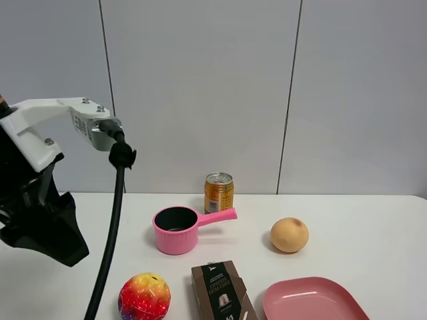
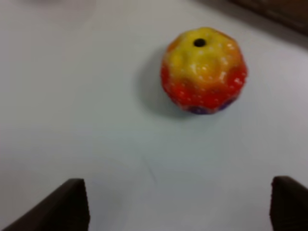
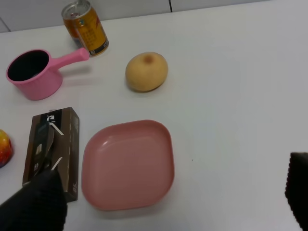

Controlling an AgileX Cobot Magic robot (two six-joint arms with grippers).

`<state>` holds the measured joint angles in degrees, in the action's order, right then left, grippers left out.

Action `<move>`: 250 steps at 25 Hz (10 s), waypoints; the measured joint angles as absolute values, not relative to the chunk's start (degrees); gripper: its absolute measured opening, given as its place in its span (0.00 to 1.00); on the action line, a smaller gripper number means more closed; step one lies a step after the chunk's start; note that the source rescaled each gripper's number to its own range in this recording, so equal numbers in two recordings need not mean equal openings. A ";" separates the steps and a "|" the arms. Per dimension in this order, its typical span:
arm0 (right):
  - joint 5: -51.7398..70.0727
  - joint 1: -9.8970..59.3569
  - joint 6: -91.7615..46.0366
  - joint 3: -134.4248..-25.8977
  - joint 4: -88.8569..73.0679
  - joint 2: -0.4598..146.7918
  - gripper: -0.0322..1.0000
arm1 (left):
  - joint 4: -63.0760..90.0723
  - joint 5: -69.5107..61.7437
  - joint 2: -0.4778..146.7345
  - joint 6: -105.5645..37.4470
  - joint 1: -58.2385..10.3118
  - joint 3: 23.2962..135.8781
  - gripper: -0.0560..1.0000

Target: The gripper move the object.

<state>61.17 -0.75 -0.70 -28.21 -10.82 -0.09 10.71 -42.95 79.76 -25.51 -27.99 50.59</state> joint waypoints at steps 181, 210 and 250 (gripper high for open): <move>61.17 -0.75 -0.70 -28.21 -10.77 -0.09 1.00 | -3.53 -4.00 113.49 -13.47 -29.07 68.77 0.05; 61.17 -0.75 -0.70 -28.21 -10.77 -0.09 1.00 | -3.53 -4.46 115.60 -11.13 -29.07 68.82 0.08; 61.17 -0.75 -0.70 -28.21 -10.77 -0.09 1.00 | 0.55 -29.50 91.12 -7.13 -27.51 68.82 0.54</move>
<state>61.17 -0.75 -0.70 -28.21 -10.77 -0.09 0.55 -29.50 91.12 -7.13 -27.51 68.82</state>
